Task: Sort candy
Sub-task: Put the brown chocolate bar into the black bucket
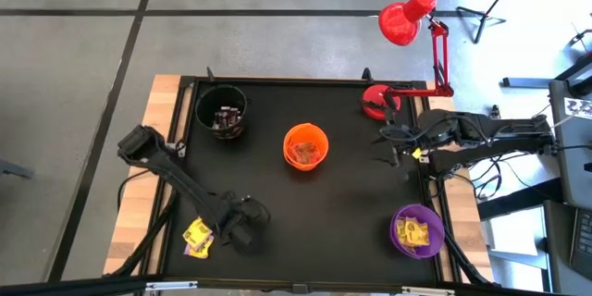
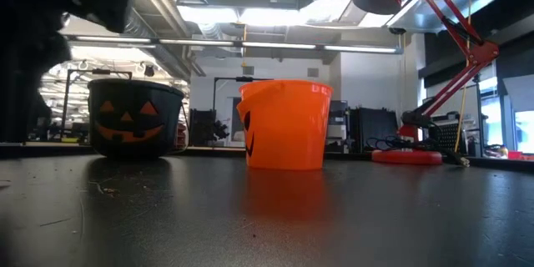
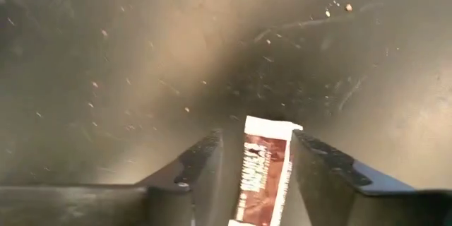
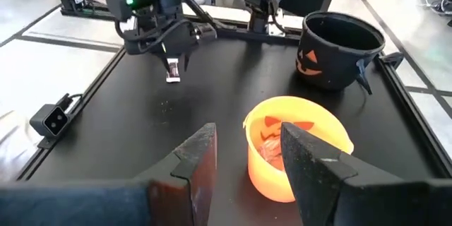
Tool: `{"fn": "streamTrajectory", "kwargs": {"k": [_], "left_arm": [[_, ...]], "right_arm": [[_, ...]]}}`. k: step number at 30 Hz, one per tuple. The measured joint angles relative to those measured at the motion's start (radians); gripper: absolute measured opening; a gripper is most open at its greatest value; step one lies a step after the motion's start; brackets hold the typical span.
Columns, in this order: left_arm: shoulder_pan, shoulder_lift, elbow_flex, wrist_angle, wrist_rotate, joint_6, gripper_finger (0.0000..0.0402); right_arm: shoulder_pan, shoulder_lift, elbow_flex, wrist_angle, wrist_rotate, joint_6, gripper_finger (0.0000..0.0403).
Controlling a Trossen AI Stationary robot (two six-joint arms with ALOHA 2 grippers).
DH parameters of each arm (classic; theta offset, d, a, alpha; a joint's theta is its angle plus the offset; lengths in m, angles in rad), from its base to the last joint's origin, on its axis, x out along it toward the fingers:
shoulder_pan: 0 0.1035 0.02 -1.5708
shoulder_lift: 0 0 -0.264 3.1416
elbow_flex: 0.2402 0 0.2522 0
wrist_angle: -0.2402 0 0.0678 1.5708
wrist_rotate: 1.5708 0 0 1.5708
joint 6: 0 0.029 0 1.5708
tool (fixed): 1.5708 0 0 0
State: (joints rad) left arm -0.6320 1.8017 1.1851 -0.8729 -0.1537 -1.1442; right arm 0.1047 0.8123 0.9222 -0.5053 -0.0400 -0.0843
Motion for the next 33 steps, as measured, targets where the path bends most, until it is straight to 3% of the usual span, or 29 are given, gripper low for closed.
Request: {"fn": "streamTrajectory", "kwargs": {"k": [7, 12, 26, 33], "left_arm": [[-0.063, 0.007, 0.0, 0.014, -0.005, -0.082, 0.0227], [-0.089, 0.006, -0.037, 0.022, -0.011, -0.117, 0.0238], [-0.091, 0.004, -0.16, 0.127, 0.013, -0.128, 0.0233], [-0.092, 0.007, -0.163, 0.126, -0.029, -0.076, 0.0171]], "right_arm": [[0.0, 0.018, 0.0, -0.001, 0.002, 0.0, 0.0154], [0.0, 0.034, 0.0, -0.003, 0.003, 0.0, 0.0154], [0.0, 0.051, 0.0, -0.014, 0.004, 0.0, 0.0154], [0.0, 0.051, 0.0, -0.013, 0.004, 0.0, 0.0154]]}}
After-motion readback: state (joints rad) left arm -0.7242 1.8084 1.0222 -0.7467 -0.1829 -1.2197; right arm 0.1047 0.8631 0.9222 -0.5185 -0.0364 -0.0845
